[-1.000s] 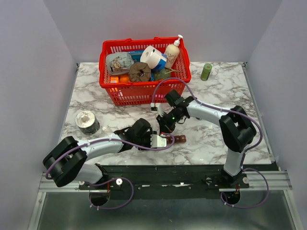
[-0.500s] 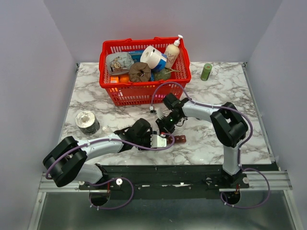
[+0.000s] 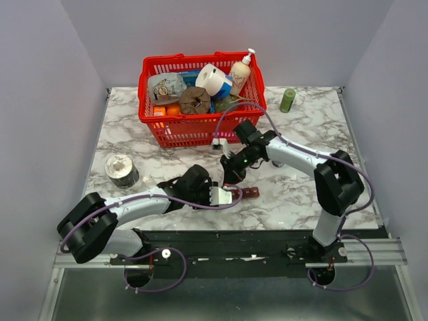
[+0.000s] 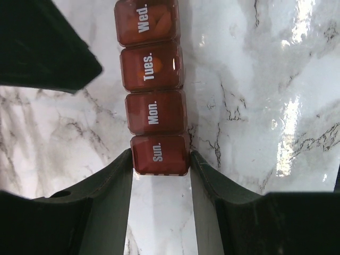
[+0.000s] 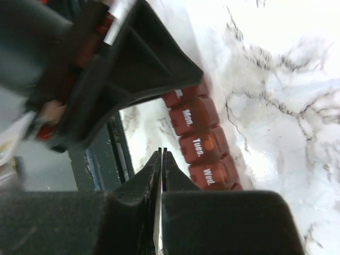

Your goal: Sort the pills into containers

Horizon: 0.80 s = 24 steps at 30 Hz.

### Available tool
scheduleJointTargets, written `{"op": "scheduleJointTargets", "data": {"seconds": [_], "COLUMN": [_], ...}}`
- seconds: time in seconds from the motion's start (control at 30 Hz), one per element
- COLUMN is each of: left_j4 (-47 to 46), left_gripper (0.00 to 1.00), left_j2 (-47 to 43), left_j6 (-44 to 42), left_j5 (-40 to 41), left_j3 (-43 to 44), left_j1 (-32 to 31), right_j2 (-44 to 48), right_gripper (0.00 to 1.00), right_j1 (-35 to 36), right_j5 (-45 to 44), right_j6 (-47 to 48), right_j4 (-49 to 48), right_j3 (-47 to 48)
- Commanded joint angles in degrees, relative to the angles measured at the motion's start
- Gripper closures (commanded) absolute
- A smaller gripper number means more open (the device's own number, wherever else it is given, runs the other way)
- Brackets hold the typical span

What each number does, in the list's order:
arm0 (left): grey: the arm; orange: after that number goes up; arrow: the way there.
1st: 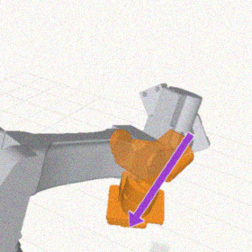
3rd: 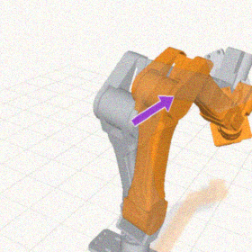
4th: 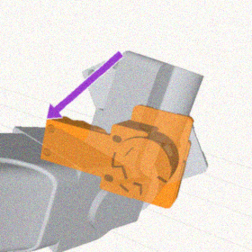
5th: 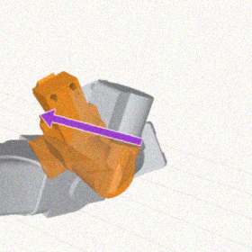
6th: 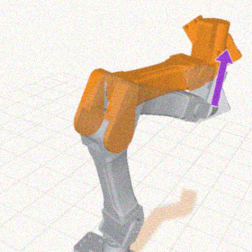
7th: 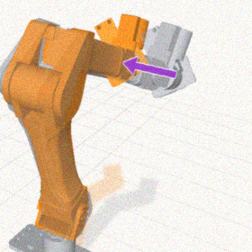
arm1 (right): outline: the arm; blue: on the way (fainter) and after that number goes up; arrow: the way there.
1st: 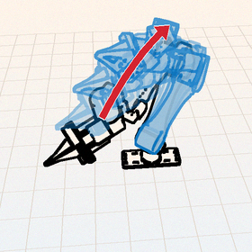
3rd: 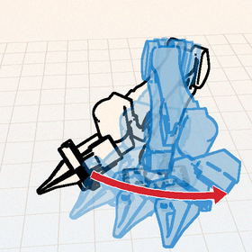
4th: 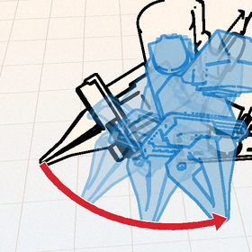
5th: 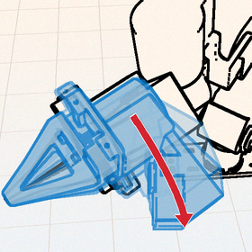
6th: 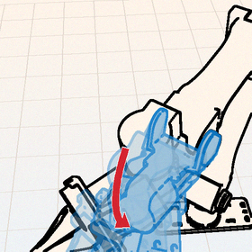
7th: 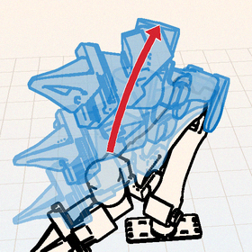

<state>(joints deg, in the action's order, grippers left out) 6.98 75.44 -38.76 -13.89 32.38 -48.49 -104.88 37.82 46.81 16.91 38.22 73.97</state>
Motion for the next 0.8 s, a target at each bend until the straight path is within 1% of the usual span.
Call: {"op": "scheduleJointTargets", "data": {"seconds": [0.0,0.03,0.13,0.17,0.27,0.4,0.43,0.5,0.53,0.57,0.6,0.63,0.67,0.7,0.73,0.77], "left_j4": [-1.8,-2.3,-3.6,-3.7,-2.9,-0.2,-0.3,-0.9,-1.9,-2.2,-2.5,-2.5,-2.6,-2.4,-1.9,-1.5], "left_gripper": [0.43,0.37,0.27,0.22,0.20,0.19,0.19,0.14,0.07,0.02,0.01,0.01,0.01,0.01,0.01,0.01], "left_j2": [-5.6,-6.6,-10.6,-12.4,-15.5,-19.5,-20.8,-24.7,-25.9,-27.9,-28.7,-29.3,-30.1,-30.4,-30.5,-30.8], "left_j6": [2.6,3.1,5.4,5.9,6.6,8.1,9.0,14.4,17.4,20.2,26.3,29.2,32.2,38.4,41.6,44.6], "left_j5": [0.4,0.5,1.2,1.4,1.3,2.3,2.6,4.1,5.1,6.4,6.9,7.9,8.9,11.4,11.6,11.2], "left_j3": [-0.5,-0.7,-1.4,-1.4,-1.6,-1.6,-1.7,-1.5,-1.0,-0.6,0.0,1.5,2.4,4.5,5.7,6.9], "left_j1": [-0.2,-0.2,-0.1,-0.1,-0.1,0.0,0.1,0.7,1.1,2.7,3.7,5.2,7.9,9.6,11.4,13.1], "right_j2": [3.9,4.5,7.3,8.0,10.1,14.2,15.6,18.6,22.1,23.8,25.9,29.5,31.6,33.5,35.2,39.1], "right_gripper": [0.87,0.86,0.81,0.78,0.74,0.69,0.67,0.61,0.56,0.43,0.36,0.31,0.20,0.16,0.10,0.01], "right_j1": [-3.3,-3.6,-4.2,-4.2,-5.0,-7.2,-7.7,-9.5,-10.1,-10.7,-12.2,-13.2,-14.3,-16.9,-18.5,-19.9], "right_j5": [5.2,5.3,5.1,4.9,5.0,4.6,4.3,2.6,1.4,0.0,-2.8,-3.7,-4.6,-6.6,-7.9,-9.3], "right_j6": [5.2,5.8,8.1,8.7,10.2,13.0,13.8,15.0,15.4,15.8,16.2,16.1,16.0,14.1,12.8,11.4], "right_j4": [1.9,1.9,2.3,2.3,2.6,4.5,4.9,5.0,5.2,5.2,5.1,4.7,4.3,3.7,1.4,-0.1], "right_j3": [-1.5,-1.6,-2.3,-2.5,-3.0,-2.3,-2.4,-2.9,-3.4,-3.7,-4.0,-4.4,-4.6,-4.9,-5.1,-5.6]}}
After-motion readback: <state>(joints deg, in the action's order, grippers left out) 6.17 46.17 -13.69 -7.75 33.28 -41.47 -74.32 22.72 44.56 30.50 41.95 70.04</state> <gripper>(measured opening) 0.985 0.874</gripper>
